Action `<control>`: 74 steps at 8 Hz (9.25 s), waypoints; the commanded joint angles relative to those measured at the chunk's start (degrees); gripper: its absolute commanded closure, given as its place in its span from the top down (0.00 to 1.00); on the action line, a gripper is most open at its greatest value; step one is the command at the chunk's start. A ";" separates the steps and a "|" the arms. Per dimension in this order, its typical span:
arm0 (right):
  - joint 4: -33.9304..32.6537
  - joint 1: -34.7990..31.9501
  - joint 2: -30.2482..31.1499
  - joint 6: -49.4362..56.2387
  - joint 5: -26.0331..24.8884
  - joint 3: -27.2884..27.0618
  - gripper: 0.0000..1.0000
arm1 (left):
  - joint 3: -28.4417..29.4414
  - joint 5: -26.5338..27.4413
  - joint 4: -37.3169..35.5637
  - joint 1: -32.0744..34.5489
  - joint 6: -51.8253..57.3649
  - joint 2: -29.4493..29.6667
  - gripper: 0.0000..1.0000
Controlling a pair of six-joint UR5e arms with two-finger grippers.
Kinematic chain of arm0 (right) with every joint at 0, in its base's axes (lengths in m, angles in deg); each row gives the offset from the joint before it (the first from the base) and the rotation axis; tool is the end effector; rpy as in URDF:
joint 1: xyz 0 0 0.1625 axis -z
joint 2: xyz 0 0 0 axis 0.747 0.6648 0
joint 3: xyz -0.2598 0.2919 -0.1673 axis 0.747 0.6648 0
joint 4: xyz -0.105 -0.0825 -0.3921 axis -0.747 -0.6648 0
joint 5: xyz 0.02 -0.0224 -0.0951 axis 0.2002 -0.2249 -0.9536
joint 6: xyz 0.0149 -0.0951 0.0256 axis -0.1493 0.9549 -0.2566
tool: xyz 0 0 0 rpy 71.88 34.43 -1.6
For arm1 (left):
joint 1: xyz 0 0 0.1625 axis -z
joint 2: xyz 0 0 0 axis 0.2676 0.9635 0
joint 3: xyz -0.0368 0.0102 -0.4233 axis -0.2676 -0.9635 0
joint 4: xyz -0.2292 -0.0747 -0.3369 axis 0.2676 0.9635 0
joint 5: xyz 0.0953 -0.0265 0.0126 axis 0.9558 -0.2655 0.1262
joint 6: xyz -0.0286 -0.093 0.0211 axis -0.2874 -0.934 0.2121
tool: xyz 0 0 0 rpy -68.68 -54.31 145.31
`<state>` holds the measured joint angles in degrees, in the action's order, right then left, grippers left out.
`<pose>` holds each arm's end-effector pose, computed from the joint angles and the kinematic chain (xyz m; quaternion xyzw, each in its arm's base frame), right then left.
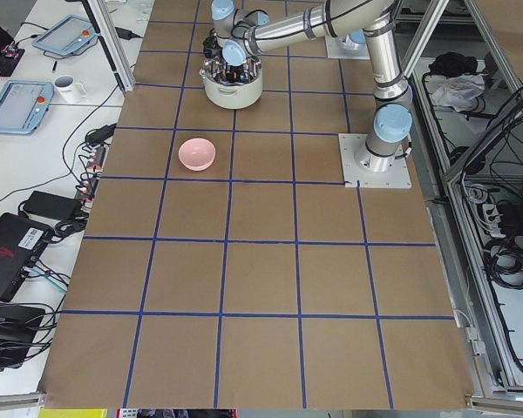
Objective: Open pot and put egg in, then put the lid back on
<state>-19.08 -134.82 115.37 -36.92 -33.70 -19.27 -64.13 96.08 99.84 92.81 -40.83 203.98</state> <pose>0.0995 -0.4918 0.5517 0.0401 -0.9968 0.0645 0.0254 -0.3409 -0.5705 0.2440 -0.0334 -0.9979 -0.0212 0.0507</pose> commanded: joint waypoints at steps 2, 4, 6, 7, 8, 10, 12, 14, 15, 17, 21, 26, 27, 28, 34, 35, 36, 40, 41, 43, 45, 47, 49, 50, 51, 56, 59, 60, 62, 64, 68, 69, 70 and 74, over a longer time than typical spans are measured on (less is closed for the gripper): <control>0.18 0.00 0.00 0.00 0.12 0.00 0.00 | -0.05 0.02 -0.87 0.13 0.40 -0.31 1.00; 0.18 0.00 -0.09 0.00 0.47 0.00 0.00 | 0.12 -0.07 -0.88 0.30 0.23 -2.84 1.00; 0.01 0.00 -0.09 -0.09 -0.05 0.00 0.00 | 0.99 -0.07 6.19 0.30 0.05 -9.50 1.00; -0.08 -0.35 0.00 -0.17 0.03 -0.17 0.00 | 1.44 0.19 10.77 0.22 0.14 -13.54 1.00; -0.43 -0.26 -0.09 -0.18 0.55 -0.18 0.00 | 3.27 2.98 16.03 -0.83 0.58 -17.06 1.00; -2.45 -0.70 -0.70 -2.00 0.82 0.09 0.00 | 8.88 4.94 25.46 -5.04 0.67 -19.99 1.00; -3.93 -3.93 -2.88 -11.03 3.70 0.09 0.00 | 9.88 4.15 30.91 -9.61 1.71 -25.86 1.00; -11.03 -12.09 -8.32 -21.38 3.73 0.09 0.00 | 9.26 3.19 31.82 -11.12 6.19 -29.04 1.00; -14.55 -16.39 -11.31 -24.75 2.85 0.09 0.00 | 9.26 3.88 31.82 -11.47 8.64 -29.84 1.00; -21.76 -22.12 -16.76 -31.79 1.79 0.18 0.00 | 9.26 3.89 31.12 -12.09 10.33 -30.46 1.00; -27.03 -28.03 -23.28 -39.88 -0.76 0.97 0.00 | 9.17 3.01 28.63 -18.95 18.77 -30.45 1.00; -27.86 -28.04 -25.13 -39.99 -0.58 1.14 0.00 | 9.97 4.50 35.07 -17.01 19.21 -29.06 1.00; -27.86 -28.04 -25.14 -39.73 -0.58 1.06 0.00 | 9.88 4.68 34.72 -17.10 19.21 -28.97 1.00; -27.86 -27.95 -25.14 -39.55 -0.58 1.06 0.00 | 9.09 4.68 34.72 -17.19 19.21 -28.97 1.00; -27.42 -27.16 -24.43 -38.76 -0.41 0.00 0.02 | 7.94 4.77 34.63 -17.19 19.39 -27.47 1.00; -27.42 -27.16 -24.43 -38.76 -0.32 -0.09 0.04 | 7.94 4.77 34.63 -17.19 19.39 -27.47 1.00; -27.42 -27.16 -24.52 -38.93 -0.32 -0.35 0.13 | 7.94 4.77 34.63 -17.19 19.39 -27.47 1.00; -27.50 -27.16 -24.52 -38.67 -0.58 -0.97 0.28 | 7.94 5.03 34.46 -17.28 19.30 -27.47 1.00; -27.59 -27.16 -24.61 -38.67 -0.58 -1.23 0.35 | 7.94 5.12 34.19 -17.28 19.39 -27.56 1.00; -27.77 -27.16 -24.35 -39.72 -0.49 -1.23 0.35 | 7.94 5.03 34.19 -17.36 19.39 -27.56 1.00; -27.77 -27.16 -24.00 -40.25 0.73 -1.14 0.32 | 7.16 5.03 34.02 -17.10 19.30 -27.64 1.00; -27.77 -27.16 -23.82 -40.52 1.26 -1.14 0.29 | 6.89 5.03 33.93 -17.01 19.21 -27.82 1.00; -27.77 -27.16 -23.99 -40.17 1.26 -1.14 0.34 | 6.89 4.94 33.58 -17.01 19.21 -27.82 1.00; -27.77 -27.16 -23.99 -39.90 1.18 -1.14 0.40 | 6.89 4.94 33.31 -17.01 19.21 -27.82 1.00; -27.68 -27.16 -23.99 -39.90 0.74 -1.14 0.43 | 6.89 4.94 33.31 -17.01 19.21 -27.82 1.00; -27.24 -27.16 -23.91 -40.52 1.00 -1.23 0.54 | 6.89 5.03 33.40 -17.10 19.30 -27.91 1.00; -27.24 -27.16 -23.91 -40.51 0.91 -1.32 0.61 | 6.89 5.12 33.31 -17.10 19.30 -28.00 1.00; -27.24 -27.16 -23.91 -40.34 0.74 -1.23 0.62 | 6.89 5.12 33.31 -17.19 19.30 -28.00 1.00; -27.33 -26.64 -23.82 -39.38 0.82 -0.88 0.66 | 6.89 5.12 33.31 -17.19 19.39 -28.09 1.00; -26.98 -23.23 -20.32 -31.08 0.30 -0.96 0.66 | 6.89 5.12 33.31 -17.28 19.30 -28.09 1.00; -7.95 -10.75 -8.11 -10.76 1.26 -0.88 0.69 | 6.89 5.12 33.31 -17.54 19.39 -28.09 1.00; -6.43 -9.16 -5.04 -9.24 1.70 -0.97 0.74 | 6.89 5.12 33.40 -17.54 19.39 -28.09 1.00; -2.49 -8.71 -3.44 -7.31 1.79 -0.88 0.93 | 6.89 5.12 33.40 -17.54 19.39 -28.09 1.00; -2.63 -6.24 -2.28 -4.93 4.76 -0.79 1.00 | 6.80 6.52 33.49 -17.63 19.39 -28.17 1.00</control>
<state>-21.58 -142.06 112.86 -42.94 -31.30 -20.09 -57.28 101.90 133.33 75.12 -21.44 175.83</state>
